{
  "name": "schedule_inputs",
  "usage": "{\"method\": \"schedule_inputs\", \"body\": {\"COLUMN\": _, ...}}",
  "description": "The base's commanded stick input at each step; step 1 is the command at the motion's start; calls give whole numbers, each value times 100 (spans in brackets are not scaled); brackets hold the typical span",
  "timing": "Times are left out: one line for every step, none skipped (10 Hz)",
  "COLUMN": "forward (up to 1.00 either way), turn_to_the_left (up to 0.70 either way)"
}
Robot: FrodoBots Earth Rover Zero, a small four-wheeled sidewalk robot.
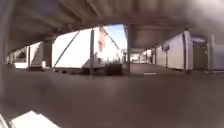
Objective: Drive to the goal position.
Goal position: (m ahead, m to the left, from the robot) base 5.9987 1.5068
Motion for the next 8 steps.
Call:
{"method": "schedule_inputs", "body": {"forward": 70, "turn_to_the_left": 35}}
{"method": "schedule_inputs", "body": {"forward": 70, "turn_to_the_left": 33}}
{"method": "schedule_inputs", "body": {"forward": 70, "turn_to_the_left": 16}}
{"method": "schedule_inputs", "body": {"forward": 70, "turn_to_the_left": 0}}
{"method": "schedule_inputs", "body": {"forward": 70, "turn_to_the_left": 0}}
{"method": "schedule_inputs", "body": {"forward": 70, "turn_to_the_left": 0}}
{"method": "schedule_inputs", "body": {"forward": 70, "turn_to_the_left": 0}}
{"method": "schedule_inputs", "body": {"forward": 70, "turn_to_the_left": 0}}
